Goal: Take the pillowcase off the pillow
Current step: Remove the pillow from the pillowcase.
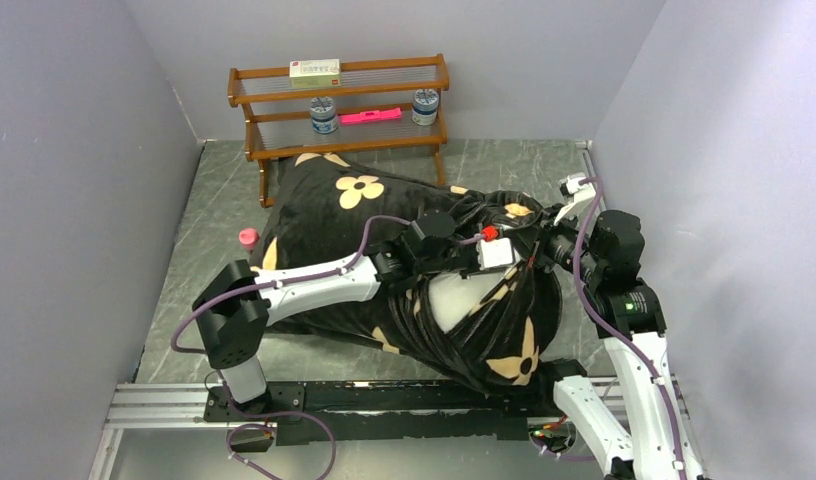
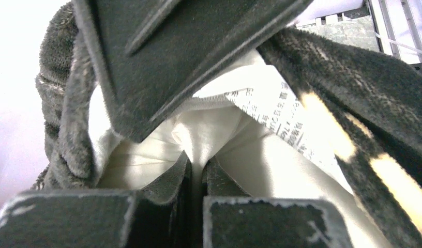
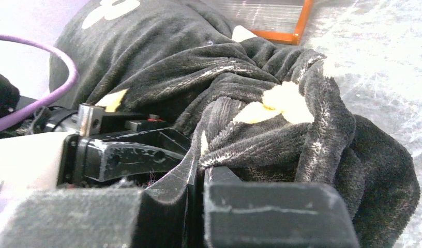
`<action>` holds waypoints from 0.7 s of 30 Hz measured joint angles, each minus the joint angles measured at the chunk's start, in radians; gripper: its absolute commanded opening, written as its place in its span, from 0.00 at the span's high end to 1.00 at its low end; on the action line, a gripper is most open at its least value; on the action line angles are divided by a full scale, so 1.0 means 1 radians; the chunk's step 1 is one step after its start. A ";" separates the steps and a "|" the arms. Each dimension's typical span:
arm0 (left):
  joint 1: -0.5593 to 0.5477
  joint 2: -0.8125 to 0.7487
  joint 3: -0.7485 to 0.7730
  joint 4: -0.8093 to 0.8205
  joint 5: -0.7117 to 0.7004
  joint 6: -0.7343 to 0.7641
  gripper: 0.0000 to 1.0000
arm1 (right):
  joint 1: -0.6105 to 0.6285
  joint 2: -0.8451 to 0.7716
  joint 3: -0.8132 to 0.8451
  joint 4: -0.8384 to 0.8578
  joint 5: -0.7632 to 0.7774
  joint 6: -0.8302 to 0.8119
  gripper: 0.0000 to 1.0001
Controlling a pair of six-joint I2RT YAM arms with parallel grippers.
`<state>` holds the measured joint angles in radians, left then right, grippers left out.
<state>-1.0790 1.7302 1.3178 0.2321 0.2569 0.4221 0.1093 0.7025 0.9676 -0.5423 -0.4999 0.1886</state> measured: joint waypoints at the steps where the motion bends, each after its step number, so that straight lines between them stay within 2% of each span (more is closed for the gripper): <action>1: 0.000 -0.009 -0.011 0.005 0.000 -0.001 0.95 | 0.002 -0.002 0.000 -0.005 0.007 -0.003 1.00; 11: 0.000 -0.175 -0.154 0.050 -0.009 -0.029 0.95 | 0.026 -0.025 0.029 -0.068 0.126 -0.025 1.00; 21: -0.001 -0.256 -0.263 0.114 -0.040 -0.052 0.95 | 0.035 -0.019 0.034 -0.130 0.253 -0.014 1.00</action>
<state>-1.0798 1.4746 1.0546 0.3462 0.2165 0.3698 0.1440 0.6834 1.0012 -0.6727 -0.2474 0.1745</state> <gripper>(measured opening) 0.084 0.037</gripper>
